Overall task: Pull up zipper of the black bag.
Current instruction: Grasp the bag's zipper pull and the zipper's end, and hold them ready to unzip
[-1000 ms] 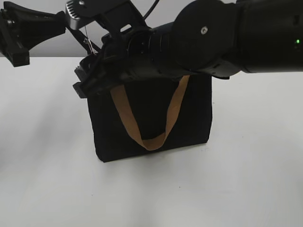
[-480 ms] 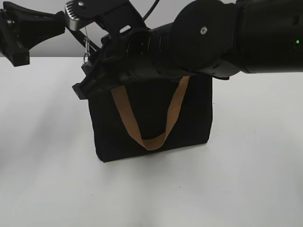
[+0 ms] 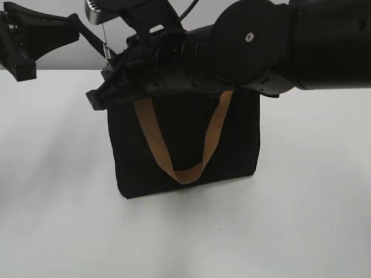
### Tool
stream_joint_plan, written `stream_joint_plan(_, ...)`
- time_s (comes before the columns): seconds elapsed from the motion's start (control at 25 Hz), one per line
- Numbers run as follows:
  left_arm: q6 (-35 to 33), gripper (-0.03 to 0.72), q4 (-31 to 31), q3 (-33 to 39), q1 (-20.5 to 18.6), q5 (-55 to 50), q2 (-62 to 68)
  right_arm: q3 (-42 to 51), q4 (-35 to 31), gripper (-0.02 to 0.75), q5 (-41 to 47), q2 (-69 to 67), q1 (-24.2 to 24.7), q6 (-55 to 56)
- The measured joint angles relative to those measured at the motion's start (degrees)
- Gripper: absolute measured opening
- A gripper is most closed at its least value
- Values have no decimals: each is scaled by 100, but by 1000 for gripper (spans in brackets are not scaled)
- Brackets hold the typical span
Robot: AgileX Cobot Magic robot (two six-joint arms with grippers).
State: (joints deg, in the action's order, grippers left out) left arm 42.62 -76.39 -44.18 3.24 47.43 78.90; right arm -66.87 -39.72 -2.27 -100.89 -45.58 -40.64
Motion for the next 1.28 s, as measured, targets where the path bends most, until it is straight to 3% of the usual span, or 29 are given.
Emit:
stream_joint_plan(0.44,0,28,7,0,0,-17,0,0,0,100,-27,0,47,184)
stream_joint_plan(0.64,0,28,7,0,0,-17,0,0,0,-1,-27,0,92,340)
stream_joint_plan(0.96,0,28,7,0,0,-17,0,0,46,-1,308,73,192,414)
stream_joint_plan(1.28,0,27,-9,0,0,3,0,-22,39,-1,870,389,678,646)
